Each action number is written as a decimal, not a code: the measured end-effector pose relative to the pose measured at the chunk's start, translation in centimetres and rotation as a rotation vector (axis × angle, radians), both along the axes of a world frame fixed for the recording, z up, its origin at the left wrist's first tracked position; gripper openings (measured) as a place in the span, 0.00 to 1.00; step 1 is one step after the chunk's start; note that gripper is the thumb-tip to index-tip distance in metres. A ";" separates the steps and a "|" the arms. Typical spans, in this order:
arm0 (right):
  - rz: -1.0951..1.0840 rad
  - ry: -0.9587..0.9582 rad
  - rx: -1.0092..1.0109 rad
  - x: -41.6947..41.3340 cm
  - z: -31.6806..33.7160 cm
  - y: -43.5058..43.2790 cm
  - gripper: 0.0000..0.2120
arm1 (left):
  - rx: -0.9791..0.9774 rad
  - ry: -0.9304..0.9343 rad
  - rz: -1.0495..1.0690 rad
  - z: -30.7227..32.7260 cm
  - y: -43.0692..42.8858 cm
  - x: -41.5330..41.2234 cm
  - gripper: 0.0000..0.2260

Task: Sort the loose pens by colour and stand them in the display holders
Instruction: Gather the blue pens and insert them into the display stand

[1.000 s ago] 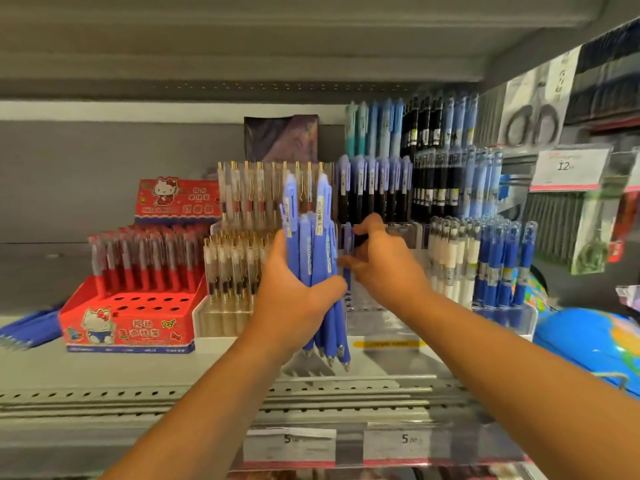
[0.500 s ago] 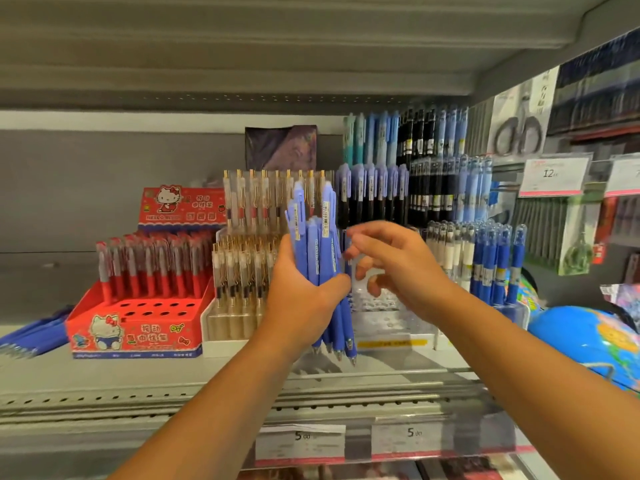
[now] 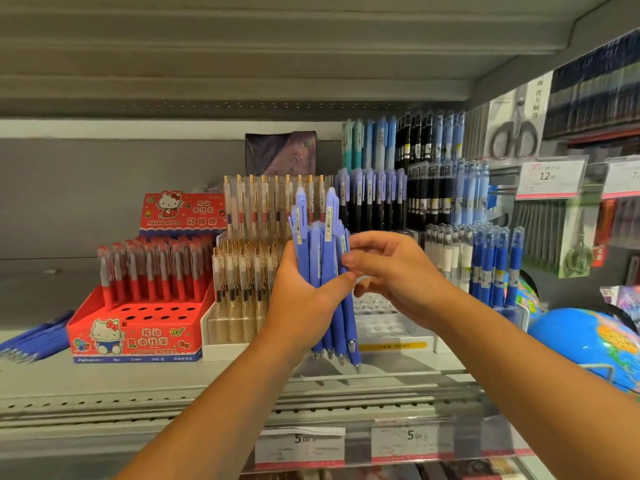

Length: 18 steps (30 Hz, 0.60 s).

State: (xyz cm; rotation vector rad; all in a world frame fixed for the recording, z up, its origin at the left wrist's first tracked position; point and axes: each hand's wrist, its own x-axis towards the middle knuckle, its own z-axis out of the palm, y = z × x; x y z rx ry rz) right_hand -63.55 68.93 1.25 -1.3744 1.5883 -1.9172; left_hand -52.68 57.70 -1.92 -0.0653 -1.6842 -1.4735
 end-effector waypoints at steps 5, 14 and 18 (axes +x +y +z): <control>-0.160 0.101 -0.049 -0.8 1.3 0.1 0.15 | 0.018 0.032 0.097 0.0 -0.2 0.2 0.19; -0.672 0.502 -0.017 -3.8 1.7 -0.9 0.19 | -0.020 0.081 0.172 0.0 -0.1 0.0 0.27; -0.677 0.497 0.030 -4.3 0.6 -1.7 0.20 | -0.066 0.078 0.163 -0.1 -0.2 0.0 0.25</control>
